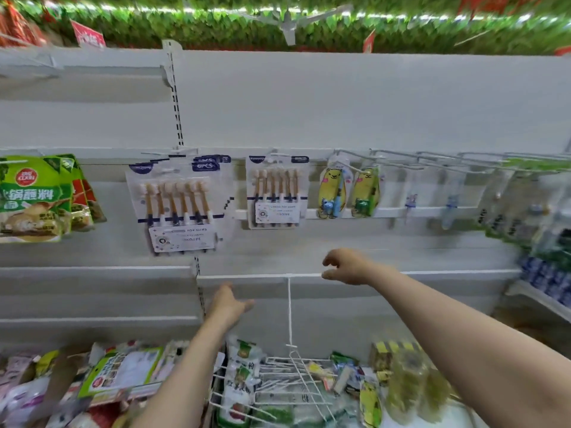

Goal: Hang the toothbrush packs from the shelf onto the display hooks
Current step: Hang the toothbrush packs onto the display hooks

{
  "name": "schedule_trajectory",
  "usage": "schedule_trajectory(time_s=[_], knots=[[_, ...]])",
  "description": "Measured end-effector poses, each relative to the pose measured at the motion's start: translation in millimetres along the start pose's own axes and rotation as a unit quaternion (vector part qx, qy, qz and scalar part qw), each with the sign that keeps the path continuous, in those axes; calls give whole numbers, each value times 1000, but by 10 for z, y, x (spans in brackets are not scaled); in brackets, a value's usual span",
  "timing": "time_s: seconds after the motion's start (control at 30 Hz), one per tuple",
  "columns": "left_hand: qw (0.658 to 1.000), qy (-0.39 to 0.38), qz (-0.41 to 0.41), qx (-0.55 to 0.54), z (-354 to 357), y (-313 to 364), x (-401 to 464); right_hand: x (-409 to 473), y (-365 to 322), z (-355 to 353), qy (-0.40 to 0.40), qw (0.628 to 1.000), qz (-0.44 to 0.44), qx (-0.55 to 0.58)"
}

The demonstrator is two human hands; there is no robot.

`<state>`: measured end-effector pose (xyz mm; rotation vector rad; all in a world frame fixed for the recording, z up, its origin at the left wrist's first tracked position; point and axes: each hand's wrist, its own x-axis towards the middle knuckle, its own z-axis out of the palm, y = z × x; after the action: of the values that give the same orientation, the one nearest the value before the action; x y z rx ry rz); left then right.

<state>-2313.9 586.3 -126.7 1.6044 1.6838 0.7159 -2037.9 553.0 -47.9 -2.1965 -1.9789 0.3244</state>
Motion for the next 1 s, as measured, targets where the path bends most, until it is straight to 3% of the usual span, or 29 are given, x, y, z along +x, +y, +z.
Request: schedule_trajectory(time_s=[0.2,0.4,0.73,1.0], knots=[[956,-79,235,156,1055,1665,-995,-1254,1671,-711,50,993,23,-109],[889,-94,413,175,2112,2905,-2014,-2677,2989,-1520,153,974,79,-145],[798,-134,564,168,3601,4494,-2902,-3925,4633,-2113,274,944,160,-87],[742,-167,629,163,5223,5768,-2942,-4021,6353,-2571,263,931,232,-101]])
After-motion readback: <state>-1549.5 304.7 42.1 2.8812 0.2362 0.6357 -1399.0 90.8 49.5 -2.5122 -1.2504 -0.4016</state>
